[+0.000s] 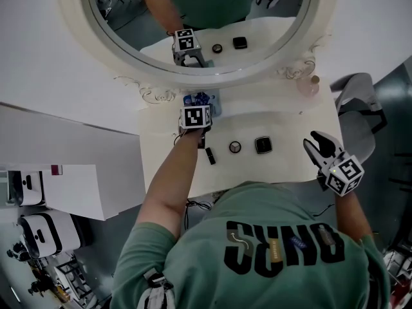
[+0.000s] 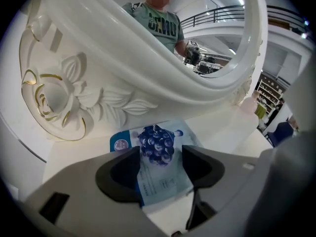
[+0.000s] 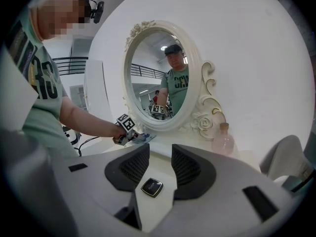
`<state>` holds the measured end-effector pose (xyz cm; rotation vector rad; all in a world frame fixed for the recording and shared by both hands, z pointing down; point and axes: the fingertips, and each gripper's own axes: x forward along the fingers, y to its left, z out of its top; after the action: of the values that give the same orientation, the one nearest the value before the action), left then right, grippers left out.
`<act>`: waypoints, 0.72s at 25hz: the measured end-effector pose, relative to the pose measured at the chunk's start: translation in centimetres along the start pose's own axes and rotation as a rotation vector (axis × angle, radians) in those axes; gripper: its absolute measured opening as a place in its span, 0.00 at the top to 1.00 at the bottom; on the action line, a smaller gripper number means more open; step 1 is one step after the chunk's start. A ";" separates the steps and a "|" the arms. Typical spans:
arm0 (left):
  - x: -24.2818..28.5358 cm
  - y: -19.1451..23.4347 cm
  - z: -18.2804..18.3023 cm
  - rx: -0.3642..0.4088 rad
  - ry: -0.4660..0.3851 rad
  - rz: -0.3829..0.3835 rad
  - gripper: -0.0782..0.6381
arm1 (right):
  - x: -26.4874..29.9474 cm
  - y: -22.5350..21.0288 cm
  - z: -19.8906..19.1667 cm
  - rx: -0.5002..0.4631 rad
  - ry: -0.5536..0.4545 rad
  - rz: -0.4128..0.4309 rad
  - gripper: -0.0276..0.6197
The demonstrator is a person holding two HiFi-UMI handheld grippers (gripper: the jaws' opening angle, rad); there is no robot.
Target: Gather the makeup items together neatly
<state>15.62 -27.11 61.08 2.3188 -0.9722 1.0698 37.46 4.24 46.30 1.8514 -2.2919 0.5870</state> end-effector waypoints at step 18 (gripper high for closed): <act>-2.9 -4.8 -0.1 0.136 -0.041 -0.133 0.73 | -2.3 0.0 0.2 0.007 -0.027 -0.015 0.75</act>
<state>17.73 -22.63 58.59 2.4850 -0.7684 1.0680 38.02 6.24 45.34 1.8891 -2.2941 0.5718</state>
